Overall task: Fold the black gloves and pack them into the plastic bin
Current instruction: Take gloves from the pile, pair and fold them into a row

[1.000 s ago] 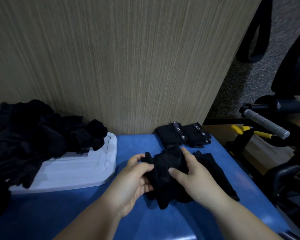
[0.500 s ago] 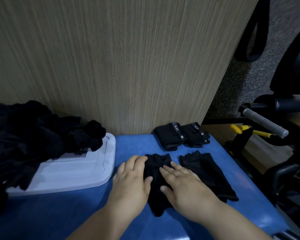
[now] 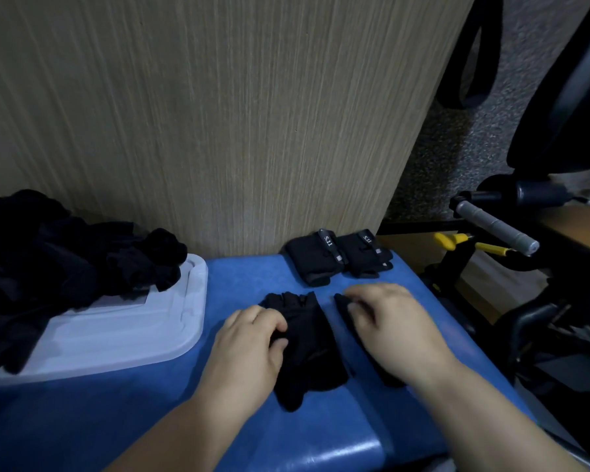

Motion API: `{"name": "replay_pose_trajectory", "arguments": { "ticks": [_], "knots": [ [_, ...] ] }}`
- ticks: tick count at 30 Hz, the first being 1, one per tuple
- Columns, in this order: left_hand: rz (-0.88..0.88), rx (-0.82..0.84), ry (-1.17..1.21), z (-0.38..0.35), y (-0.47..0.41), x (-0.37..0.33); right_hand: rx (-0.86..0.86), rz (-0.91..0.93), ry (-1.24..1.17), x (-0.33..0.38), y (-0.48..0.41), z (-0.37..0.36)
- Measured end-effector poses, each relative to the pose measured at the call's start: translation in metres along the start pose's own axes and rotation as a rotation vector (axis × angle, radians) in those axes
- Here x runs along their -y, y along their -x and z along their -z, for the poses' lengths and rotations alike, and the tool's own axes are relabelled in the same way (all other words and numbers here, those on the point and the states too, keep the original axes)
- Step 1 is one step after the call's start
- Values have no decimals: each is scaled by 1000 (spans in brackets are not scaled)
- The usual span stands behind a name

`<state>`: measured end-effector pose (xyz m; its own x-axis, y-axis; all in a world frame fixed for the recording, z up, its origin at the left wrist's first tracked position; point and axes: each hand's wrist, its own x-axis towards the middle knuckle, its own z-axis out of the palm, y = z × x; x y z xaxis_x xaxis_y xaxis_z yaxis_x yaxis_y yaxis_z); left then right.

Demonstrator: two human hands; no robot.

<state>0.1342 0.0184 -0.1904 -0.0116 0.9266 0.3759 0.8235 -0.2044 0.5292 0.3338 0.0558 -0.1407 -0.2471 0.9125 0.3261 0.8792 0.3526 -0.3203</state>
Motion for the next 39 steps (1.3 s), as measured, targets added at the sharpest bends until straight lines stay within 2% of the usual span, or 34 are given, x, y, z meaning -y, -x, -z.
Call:
{"name": "replay_pose_trajectory", "arguments": {
  "ticks": [2,5,8,11,16,22,26,34,39],
  "knots": [
    [3,64,-16,0,1,-1,-10,-228,-8,-20,-5,13],
    [-23,114,-38,0,2,-2,156,-538,35,-52,-8,25],
    [-50,165,-1,-3,2,0,254,-651,56,-67,-8,27],
    [-44,180,85,-6,1,0,386,-591,88,-65,-8,21],
    [-19,128,151,-11,2,-5,354,-573,8,-63,-7,14],
    [-30,76,88,-13,4,-5,351,-637,-381,-58,-8,21],
    [-20,72,93,-12,3,-6,350,-615,-642,-46,-5,35],
    [19,34,160,-8,-1,-6,348,-573,-788,6,-11,27],
    [46,24,170,-5,-3,-4,472,-465,-958,32,-4,6]
  ]
}}
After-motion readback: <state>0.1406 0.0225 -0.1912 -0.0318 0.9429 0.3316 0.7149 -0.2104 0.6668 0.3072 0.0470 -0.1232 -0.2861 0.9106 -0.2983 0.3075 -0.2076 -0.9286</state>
